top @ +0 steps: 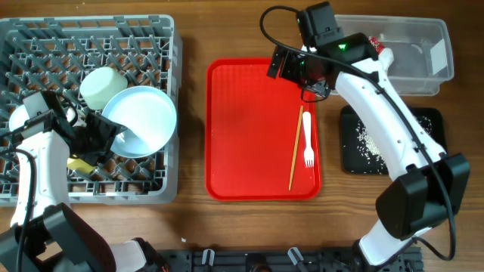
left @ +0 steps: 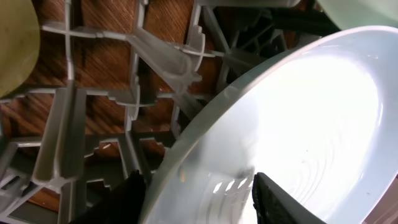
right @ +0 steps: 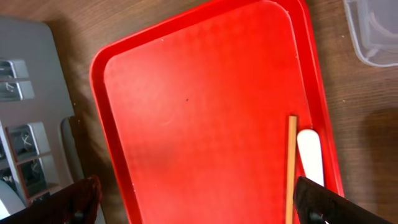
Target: Sort waste into correct bins and load items into the dishwasher rack
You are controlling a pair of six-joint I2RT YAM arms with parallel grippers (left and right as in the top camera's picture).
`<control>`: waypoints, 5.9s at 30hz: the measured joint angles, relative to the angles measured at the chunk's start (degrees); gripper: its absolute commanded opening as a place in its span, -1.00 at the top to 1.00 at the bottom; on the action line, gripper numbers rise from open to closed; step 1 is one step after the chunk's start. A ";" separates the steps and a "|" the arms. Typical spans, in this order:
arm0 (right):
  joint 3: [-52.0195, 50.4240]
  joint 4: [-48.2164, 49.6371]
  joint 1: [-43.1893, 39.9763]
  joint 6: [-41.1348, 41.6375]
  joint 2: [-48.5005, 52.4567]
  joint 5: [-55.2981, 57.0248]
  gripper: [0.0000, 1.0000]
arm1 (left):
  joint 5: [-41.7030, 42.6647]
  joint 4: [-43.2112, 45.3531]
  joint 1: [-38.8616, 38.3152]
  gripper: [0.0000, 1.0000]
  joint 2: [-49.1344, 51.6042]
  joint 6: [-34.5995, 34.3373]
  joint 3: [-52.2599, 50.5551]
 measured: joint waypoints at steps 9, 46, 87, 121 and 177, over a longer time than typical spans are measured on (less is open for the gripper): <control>0.00 -0.13 -0.15 -1.42 0.00 -1.55 -0.99 | 0.02 3.87 0.00 0.57 0.00 -0.11 -1.84; 0.00 -0.87 -0.15 -4.31 0.00 9.97 -1.00 | -11.98 9.99 -0.13 0.92 -11.10 0.26 1.16; 0.00 -0.35 -11.82 -5.16 0.00 22.32 -0.99 | -67.89 20.74 -36.48 0.92 -2.19 6.10 5.62; 0.00 -1.84 -11.82 -5.16 0.00 16.28 -0.99 | -22.67 13.27 -14.99 0.92 -0.02 -7.23 10.47; -30.47 5.40 5.44 1.86 0.44 -0.33 -0.02 | -6.40 -16.28 -11.87 -1.00 -30.16 3.21 10.62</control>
